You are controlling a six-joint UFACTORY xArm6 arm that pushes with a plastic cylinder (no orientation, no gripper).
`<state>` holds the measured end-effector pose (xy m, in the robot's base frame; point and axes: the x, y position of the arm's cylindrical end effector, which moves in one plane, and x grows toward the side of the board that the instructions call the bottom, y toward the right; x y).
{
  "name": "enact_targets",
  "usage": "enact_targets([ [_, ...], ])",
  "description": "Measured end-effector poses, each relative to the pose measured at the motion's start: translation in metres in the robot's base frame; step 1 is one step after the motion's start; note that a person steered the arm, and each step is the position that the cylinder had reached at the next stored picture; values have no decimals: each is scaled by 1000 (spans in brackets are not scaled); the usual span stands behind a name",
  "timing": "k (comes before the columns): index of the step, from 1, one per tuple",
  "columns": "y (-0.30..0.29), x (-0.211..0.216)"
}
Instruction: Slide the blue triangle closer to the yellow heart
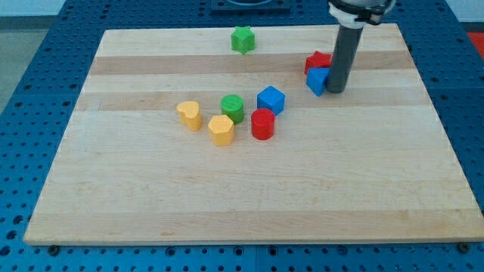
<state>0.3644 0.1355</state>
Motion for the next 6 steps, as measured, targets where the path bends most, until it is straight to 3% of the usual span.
enact_targets([
  [3,-65,-18],
  [6,-88,-66],
])
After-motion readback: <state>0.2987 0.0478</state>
